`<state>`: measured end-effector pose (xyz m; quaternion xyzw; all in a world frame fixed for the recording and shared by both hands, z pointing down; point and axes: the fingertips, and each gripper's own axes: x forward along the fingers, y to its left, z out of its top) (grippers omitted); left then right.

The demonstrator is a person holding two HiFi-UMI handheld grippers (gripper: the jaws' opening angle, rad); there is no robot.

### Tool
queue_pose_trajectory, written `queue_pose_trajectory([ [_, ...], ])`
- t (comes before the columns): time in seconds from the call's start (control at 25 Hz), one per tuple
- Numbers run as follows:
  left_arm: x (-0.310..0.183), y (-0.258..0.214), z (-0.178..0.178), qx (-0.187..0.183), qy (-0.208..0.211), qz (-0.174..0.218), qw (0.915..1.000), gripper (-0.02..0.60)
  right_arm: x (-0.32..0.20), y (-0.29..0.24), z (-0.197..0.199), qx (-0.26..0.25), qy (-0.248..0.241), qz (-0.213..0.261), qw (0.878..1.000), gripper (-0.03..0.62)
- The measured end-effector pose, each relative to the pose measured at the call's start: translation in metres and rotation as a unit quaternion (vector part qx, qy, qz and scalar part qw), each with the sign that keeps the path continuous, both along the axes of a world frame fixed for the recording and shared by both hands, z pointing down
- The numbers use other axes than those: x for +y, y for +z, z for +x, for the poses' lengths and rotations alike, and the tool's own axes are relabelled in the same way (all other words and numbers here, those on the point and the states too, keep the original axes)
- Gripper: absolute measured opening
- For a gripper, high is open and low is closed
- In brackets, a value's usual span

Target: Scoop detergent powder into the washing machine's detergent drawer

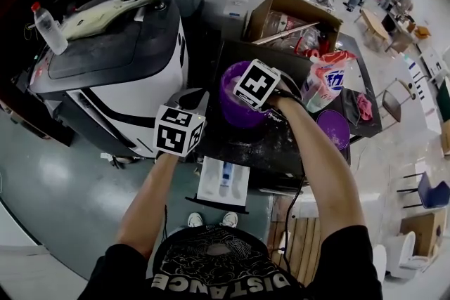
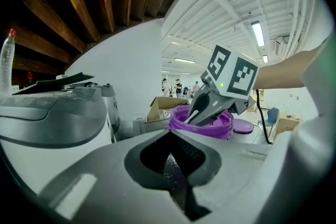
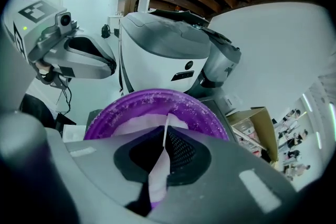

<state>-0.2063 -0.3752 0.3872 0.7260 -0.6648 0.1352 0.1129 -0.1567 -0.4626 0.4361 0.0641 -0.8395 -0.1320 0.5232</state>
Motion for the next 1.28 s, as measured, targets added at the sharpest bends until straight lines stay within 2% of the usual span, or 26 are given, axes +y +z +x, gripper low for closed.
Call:
queue_pose_trajectory([
  [0.16, -0.002, 0.000, 0.001, 0.000, 0.006, 0.000, 1.0000, 0.002, 0.004, 0.004, -0.002, -0.005, 0.018, -0.044, 0.999, 0.035],
  [0.64, 0.001, 0.003, -0.006, -0.002, 0.008, -0.006, 0.9999, 0.002, 0.015, 0.012, -0.005, 0.006, 0.054, -0.126, 0.991, 0.035],
  [1.04, 0.003, 0.003, -0.008, -0.002, 0.010, -0.006, 0.9999, 0.002, 0.018, 0.012, -0.004, 0.001, 0.100, -0.184, 0.978, 0.035],
  [1.28, 0.006, 0.004, -0.010, 0.000, 0.009, -0.005, 0.9999, 0.002, 0.022, 0.005, -0.005, -0.018, 0.127, -0.230, 0.965, 0.035],
])
